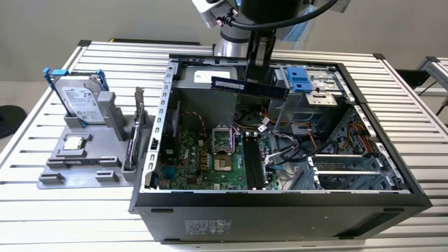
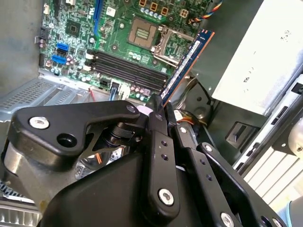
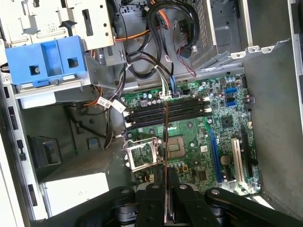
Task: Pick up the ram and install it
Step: 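Insert the ram into the slot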
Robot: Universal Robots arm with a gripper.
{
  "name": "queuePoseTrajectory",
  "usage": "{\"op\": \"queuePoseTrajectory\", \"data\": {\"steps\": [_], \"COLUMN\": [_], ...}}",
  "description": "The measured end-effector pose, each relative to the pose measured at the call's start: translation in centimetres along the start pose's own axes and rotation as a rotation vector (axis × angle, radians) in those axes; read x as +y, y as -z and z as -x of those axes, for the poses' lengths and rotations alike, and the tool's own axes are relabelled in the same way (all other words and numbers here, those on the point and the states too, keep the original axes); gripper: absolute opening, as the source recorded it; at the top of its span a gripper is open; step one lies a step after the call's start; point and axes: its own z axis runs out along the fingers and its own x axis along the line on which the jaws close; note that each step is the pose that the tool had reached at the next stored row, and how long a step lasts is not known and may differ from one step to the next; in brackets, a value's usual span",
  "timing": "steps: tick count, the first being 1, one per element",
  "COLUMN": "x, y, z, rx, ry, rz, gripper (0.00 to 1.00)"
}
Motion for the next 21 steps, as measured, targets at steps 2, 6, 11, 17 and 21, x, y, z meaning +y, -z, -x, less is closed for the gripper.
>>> {"op": "queuePoseTrajectory", "data": {"steps": [2,6,11,17,21], "x": [0.00,0.00,0.00,0.00,0.00], "y": [0.00,0.00,0.00,0.00,0.00], "z": [0.00,0.00,0.00,0.00,0.00], "rx": [0.0002,0.0006,0.0014,0.0025,0.0032], "ry": [-0.009,-0.031,-0.068,-0.123,-0.157], "rz": [-0.0001,-0.0004,-0.0009,-0.0015,-0.0019], "gripper": [0.00,0.00,0.00,0.00,0.00]}}
